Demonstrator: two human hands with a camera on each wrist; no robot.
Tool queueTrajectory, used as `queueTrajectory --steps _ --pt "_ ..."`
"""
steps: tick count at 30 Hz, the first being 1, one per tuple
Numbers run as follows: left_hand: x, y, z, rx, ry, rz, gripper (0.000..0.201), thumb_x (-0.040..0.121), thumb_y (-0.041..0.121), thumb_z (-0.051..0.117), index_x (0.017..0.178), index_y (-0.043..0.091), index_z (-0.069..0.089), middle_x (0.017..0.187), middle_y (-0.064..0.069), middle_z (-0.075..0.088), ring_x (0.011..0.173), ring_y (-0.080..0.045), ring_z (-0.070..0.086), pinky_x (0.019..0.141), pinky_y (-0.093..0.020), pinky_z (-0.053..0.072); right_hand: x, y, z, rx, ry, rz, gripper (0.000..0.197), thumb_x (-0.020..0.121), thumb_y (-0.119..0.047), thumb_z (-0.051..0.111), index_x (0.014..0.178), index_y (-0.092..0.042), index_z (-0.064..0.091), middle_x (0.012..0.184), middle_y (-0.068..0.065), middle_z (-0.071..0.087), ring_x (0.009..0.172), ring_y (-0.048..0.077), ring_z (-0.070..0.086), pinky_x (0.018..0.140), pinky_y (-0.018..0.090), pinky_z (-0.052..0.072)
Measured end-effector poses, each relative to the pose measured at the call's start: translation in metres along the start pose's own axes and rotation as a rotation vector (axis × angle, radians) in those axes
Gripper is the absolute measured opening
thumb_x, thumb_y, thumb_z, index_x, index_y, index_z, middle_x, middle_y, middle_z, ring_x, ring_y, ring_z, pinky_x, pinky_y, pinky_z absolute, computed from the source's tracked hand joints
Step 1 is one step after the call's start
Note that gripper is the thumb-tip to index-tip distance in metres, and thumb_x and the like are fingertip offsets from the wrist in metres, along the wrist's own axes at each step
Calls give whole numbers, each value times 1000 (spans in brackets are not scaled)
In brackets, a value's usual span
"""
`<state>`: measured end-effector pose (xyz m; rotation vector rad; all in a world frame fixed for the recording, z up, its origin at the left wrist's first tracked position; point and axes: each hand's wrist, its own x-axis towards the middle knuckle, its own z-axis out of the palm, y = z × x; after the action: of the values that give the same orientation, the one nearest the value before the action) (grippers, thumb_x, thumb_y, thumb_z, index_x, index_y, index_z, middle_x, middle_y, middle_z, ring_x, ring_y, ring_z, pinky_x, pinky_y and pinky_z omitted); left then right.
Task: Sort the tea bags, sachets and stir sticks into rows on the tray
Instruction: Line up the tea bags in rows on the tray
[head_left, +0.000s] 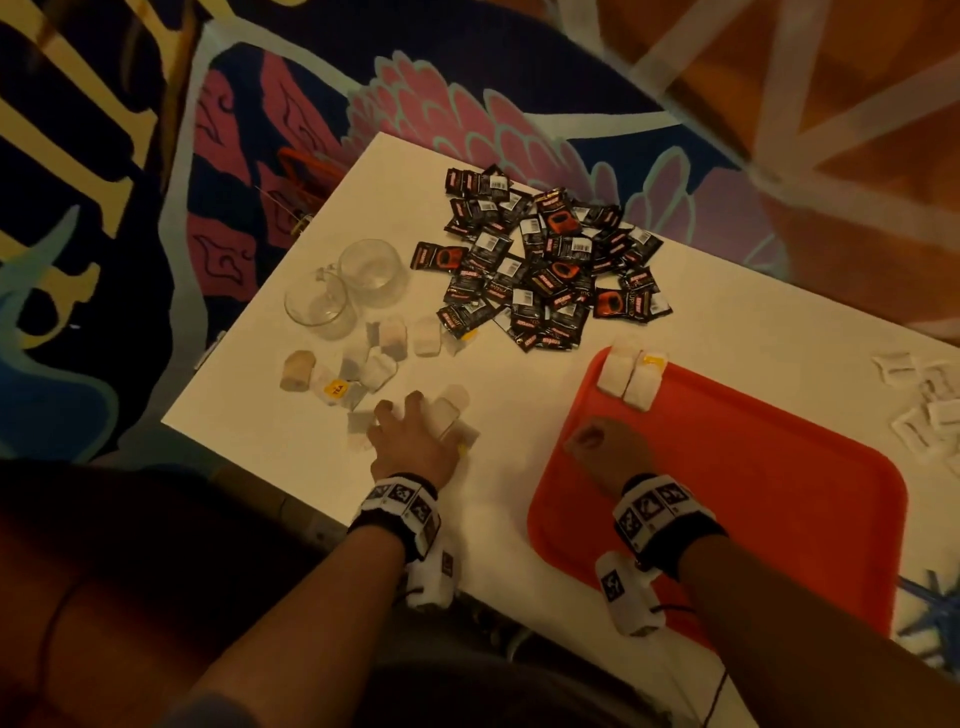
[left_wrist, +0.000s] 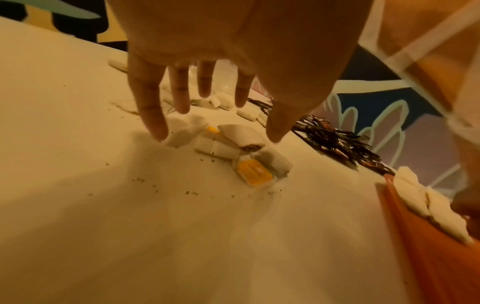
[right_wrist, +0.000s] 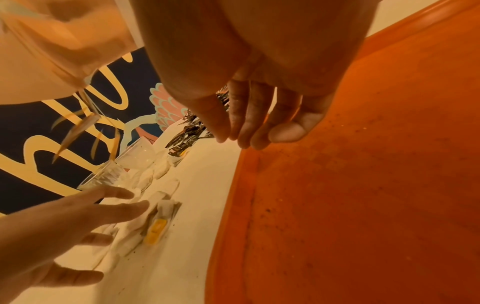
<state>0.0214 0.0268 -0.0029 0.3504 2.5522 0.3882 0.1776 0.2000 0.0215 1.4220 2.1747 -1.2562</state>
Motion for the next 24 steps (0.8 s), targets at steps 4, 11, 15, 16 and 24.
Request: queueTrajectory --steps 4,11,15,16,24 --pt "9 15 9 107 -127 98 63 87 44 67 142 34 36 145 -9 22 129 -36 29 93 -49 46 -4 4 7 4 -7 7 2 92 -22 64 93 -21 63 94 -5 60 85 10 55 74 24 43" --pt "27 24 16 167 -157 302 25 90 12 58 115 12 57 119 -14 50 108 -34 53 85 -38 45 -10 2 6 33 -17 0 3 93 -21 62 95 -21 64 97 -4 60 88 12 54 75 24 42" --pt "28 22 12 -356 -238 167 6 89 12 63 87 15 58 93 -7 64 91 -29 63 77 -35 53 -15 -5 2 109 -21 7 5 93 -24 62 97 -20 62 95 -7 57 88 10 52 75 24 42" --pt "26 25 8 -532 -294 83 10 88 12 65 83 17 58 93 -10 66 89 -30 66 79 -42 58 -15 -8 2 125 -33 4 7 93 -25 62 98 -20 62 96 -6 59 87 10 53 72 23 42" --pt "7 58 -26 -1205 -770 -52 24 95 -8 47 98 15 56 91 -12 65 74 -22 68 57 -28 55 -19 -41 -21 416 27 -137 17 89 -18 67 106 -18 65 94 -4 66 88 13 63 64 19 45"
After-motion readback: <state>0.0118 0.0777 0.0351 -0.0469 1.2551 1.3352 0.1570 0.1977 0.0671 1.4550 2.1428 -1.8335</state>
